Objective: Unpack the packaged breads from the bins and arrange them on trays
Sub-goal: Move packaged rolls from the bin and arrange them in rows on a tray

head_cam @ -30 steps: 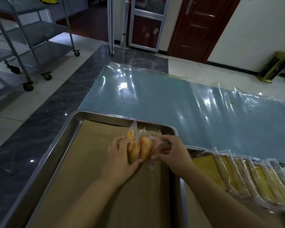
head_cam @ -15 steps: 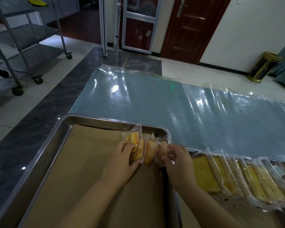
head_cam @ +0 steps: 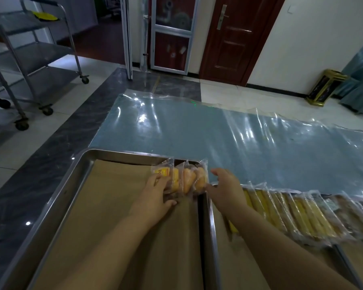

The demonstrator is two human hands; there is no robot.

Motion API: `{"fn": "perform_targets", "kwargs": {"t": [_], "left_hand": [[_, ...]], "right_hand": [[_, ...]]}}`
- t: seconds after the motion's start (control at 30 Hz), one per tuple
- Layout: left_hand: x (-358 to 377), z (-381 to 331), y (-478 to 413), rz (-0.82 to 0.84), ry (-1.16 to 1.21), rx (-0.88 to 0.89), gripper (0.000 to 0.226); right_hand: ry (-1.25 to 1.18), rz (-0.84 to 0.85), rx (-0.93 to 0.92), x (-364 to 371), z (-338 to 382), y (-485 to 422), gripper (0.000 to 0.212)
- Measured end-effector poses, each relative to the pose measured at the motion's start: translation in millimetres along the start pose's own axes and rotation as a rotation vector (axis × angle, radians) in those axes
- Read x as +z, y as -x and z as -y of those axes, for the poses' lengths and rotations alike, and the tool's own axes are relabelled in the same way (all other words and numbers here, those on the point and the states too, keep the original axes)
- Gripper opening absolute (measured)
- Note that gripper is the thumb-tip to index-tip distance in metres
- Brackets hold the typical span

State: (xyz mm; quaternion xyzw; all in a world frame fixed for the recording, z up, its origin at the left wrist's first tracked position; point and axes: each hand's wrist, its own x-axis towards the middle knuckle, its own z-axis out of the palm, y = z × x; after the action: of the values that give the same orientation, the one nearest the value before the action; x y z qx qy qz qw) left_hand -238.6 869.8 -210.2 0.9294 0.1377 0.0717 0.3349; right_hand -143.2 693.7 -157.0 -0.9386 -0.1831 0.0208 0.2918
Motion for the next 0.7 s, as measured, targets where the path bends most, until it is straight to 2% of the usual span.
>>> {"fn": "perform_targets", "kwargs": {"t": [0.07, 0.23, 0.5, 0.7], "left_hand": [[-8.7, -7.1, 14.6, 0.012, -0.016, -0.022, 0.066], [-30.6, -34.2, 54.8, 0.018, -0.090, 0.012, 0.059], [-36.3, -112.3, 125.6, -0.026, -0.134, 0.197, 0.041], [-25.1, -185.6, 175.8, 0.011, -0.233, 0.289, 0.033]], "right_hand": [[0.024, 0.011, -0.003, -15.7, 0.9, 16.1, 0.038], [0.136, 0.084, -0.064, -59.8, 4.4, 63.1, 0.008], [0.320, 0.209, -0.115, -131.1, -19.3, 138.7, 0.037], [0.408, 0.219, -0.121, -195.9, -60.3, 196.5, 0.029]]}}
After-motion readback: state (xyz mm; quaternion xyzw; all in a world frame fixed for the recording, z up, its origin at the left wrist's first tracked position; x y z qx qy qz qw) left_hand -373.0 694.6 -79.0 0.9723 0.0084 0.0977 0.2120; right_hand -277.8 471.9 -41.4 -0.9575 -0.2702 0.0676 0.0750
